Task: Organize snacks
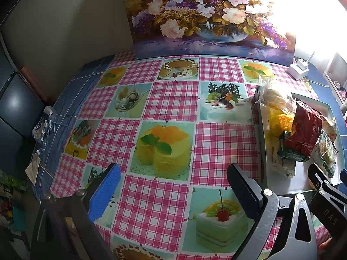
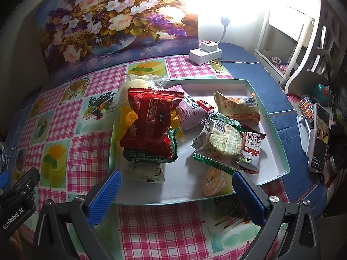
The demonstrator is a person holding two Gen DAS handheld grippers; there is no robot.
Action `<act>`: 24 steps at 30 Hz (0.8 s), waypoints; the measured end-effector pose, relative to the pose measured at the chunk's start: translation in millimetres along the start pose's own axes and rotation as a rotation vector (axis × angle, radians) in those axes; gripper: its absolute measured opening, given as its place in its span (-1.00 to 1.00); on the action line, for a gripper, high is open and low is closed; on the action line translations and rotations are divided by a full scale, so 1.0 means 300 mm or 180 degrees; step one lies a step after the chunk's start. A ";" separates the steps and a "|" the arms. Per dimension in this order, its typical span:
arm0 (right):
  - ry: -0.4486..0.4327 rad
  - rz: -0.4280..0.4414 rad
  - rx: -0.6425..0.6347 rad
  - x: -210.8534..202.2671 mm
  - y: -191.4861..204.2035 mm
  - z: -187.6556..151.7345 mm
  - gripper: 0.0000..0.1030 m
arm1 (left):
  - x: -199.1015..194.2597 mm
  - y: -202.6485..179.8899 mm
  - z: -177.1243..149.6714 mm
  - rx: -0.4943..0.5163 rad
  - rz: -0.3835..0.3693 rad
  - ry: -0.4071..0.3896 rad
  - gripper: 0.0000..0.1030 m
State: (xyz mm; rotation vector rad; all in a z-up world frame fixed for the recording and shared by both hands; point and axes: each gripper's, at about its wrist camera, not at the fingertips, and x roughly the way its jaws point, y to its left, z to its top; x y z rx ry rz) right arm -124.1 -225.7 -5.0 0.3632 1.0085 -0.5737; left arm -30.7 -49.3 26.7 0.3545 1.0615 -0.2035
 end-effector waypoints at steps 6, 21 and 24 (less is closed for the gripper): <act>0.0012 0.0005 -0.0007 0.003 0.004 -0.001 1.00 | 0.003 0.001 0.001 0.0000 0.0020 0.0008 0.91; 0.0009 0.0004 -0.0013 0.005 0.010 -0.001 1.00 | -0.007 0.001 0.000 0.0011 0.0039 -0.0053 0.91; 0.0013 0.0006 -0.0019 0.006 0.014 -0.002 1.00 | -0.015 -0.002 0.000 0.0024 0.0018 -0.0097 0.91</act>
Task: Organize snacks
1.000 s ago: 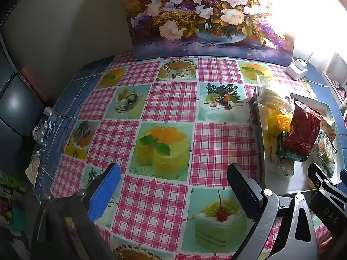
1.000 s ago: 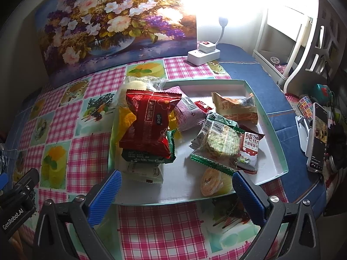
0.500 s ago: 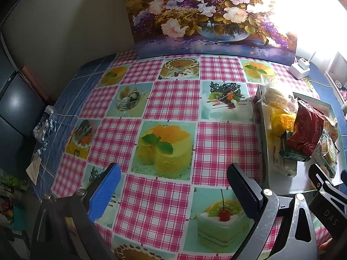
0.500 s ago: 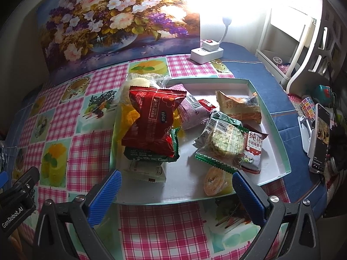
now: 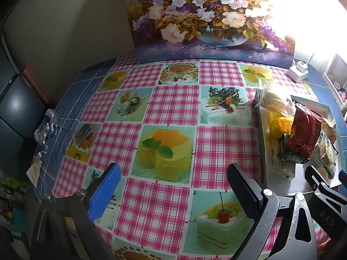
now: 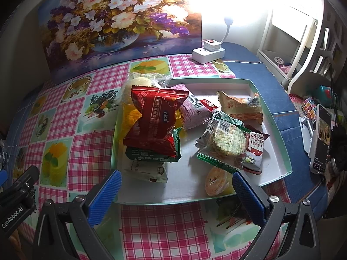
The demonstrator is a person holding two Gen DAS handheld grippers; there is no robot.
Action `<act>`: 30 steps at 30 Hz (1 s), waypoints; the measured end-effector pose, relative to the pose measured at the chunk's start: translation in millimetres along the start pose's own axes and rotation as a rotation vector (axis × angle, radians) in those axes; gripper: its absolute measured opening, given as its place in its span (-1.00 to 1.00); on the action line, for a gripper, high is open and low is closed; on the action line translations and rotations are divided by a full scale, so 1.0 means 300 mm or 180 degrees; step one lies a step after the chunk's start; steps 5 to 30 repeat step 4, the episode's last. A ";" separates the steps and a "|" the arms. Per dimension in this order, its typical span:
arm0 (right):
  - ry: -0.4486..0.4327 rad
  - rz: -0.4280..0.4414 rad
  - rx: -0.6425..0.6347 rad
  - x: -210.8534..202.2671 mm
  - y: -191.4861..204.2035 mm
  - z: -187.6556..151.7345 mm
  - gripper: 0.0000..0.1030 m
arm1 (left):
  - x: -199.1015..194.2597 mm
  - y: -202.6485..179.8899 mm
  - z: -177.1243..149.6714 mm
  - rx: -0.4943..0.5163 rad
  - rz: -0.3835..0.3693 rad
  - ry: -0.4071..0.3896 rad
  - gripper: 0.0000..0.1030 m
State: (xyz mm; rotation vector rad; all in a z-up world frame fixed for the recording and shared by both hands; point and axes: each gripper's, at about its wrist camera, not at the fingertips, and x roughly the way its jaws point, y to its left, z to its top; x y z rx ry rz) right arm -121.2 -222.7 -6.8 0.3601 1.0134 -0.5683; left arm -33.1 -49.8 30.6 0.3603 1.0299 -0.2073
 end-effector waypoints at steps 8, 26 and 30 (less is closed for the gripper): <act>0.0002 0.0007 -0.0021 0.002 0.003 0.001 1.00 | 0.003 -0.007 0.003 0.0025 -0.0028 0.0016 0.91; 0.0002 0.0007 -0.0021 0.002 0.003 0.001 1.00 | 0.003 -0.007 0.003 0.0025 -0.0028 0.0016 0.91; 0.0002 0.0007 -0.0021 0.002 0.003 0.001 1.00 | 0.003 -0.007 0.003 0.0025 -0.0028 0.0016 0.91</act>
